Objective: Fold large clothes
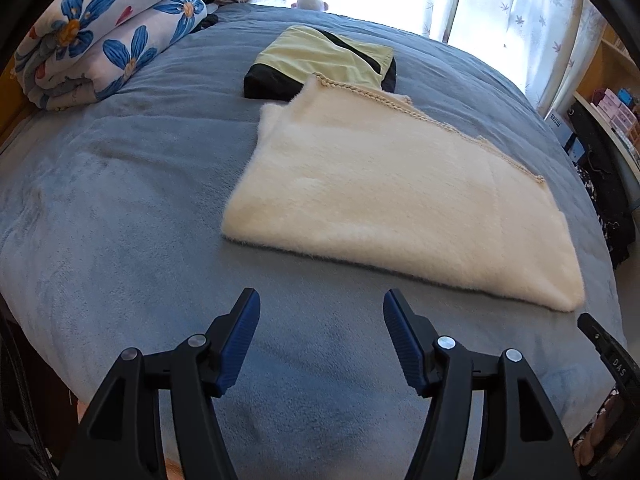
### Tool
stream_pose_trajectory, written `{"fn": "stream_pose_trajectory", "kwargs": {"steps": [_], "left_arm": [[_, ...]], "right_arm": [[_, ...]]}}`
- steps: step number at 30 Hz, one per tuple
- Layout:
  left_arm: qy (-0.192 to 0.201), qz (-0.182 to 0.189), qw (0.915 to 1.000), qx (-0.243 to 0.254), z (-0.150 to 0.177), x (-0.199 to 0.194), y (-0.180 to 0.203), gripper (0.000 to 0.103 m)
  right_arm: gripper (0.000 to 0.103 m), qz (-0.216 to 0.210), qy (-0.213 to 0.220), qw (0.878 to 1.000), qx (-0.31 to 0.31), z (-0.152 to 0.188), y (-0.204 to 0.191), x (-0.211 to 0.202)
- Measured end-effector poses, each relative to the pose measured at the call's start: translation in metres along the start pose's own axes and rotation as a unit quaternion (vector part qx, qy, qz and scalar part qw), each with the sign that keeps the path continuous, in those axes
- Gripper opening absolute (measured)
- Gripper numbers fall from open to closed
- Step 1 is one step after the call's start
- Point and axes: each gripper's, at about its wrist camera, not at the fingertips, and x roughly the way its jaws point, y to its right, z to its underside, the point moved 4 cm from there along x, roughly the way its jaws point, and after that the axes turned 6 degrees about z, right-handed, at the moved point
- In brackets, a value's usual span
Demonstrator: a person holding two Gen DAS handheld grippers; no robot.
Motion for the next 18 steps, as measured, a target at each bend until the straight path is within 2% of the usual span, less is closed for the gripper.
{"fn": "stream_pose_trajectory", "kwargs": {"steps": [1,5,8,13,18], "left_arm": [[0.000,0.008,1.0000,-0.001,0.001,0.000,0.001,0.064],[0.001,0.056,0.9981,-0.023,0.005,0.009,0.002,0.071],[-0.010,0.091,0.9949,-0.044,0.007,0.026,0.001,0.072],[-0.019,0.118,0.9893,-0.084,0.008,0.063,-0.004,0.072],[-0.006,0.151,0.9822,-0.112,0.001,0.093,-0.007,0.072]], "right_arm": [[0.007,-0.005,0.001,1.000,-0.005,0.001,-0.004,0.000],[0.023,-0.012,0.005,1.000,-0.022,0.001,-0.018,0.002],[0.024,-0.014,0.005,1.000,-0.026,0.000,-0.024,0.008],[0.024,-0.022,0.001,1.000,-0.022,-0.005,-0.030,0.023],[0.024,-0.029,-0.002,0.999,-0.023,-0.012,-0.038,0.039]]}}
